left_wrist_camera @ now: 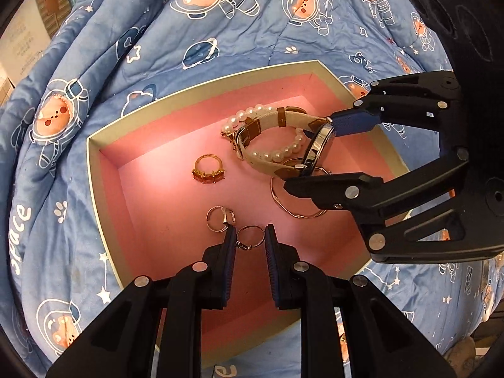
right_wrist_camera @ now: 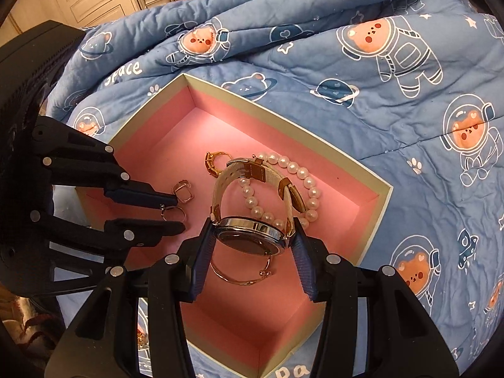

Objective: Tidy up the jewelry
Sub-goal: 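Carry the watch into the box with the right tool while the left tool carries a ring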

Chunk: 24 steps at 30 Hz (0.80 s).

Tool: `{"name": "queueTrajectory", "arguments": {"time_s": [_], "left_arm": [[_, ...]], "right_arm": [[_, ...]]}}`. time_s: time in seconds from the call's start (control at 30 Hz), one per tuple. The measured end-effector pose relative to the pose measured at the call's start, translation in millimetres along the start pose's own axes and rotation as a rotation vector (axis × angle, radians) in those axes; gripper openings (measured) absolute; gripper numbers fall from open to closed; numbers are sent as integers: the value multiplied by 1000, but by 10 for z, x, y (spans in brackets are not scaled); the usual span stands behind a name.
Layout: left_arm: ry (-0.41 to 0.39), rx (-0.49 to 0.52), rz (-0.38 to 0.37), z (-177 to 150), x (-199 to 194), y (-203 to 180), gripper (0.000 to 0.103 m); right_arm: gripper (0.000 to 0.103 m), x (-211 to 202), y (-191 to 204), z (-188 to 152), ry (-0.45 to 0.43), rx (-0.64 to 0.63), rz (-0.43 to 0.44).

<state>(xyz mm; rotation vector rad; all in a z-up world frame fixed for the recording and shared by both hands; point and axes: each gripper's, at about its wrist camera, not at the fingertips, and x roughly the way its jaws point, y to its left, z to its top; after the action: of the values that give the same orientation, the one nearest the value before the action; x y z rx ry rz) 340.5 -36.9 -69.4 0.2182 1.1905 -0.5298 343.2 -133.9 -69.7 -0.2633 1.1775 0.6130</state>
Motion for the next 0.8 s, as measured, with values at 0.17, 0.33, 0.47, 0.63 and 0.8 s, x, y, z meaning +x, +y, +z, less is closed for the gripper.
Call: {"name": "queueTrajectory", "arguments": {"time_s": [0.17,0.33,0.47,0.63,0.8], "left_arm": [[-16,6,13,0,-23,11,19],[-25,13,17,10,-60,29,22],[-42,27,16,12,-115,14,33],[-54,46,40,3,-168,-6,43],[-88,60,54,-87,-295,-20,51]], "right_arm": [[48,69,16,3,13,-11,-3],[48,112,59,10,25,-35,-13],[49,138,86,4,26,-50,-24],[50,143,84,9,20,-41,-23],[69,-33,35,-5,-49,-11,-5]]}}
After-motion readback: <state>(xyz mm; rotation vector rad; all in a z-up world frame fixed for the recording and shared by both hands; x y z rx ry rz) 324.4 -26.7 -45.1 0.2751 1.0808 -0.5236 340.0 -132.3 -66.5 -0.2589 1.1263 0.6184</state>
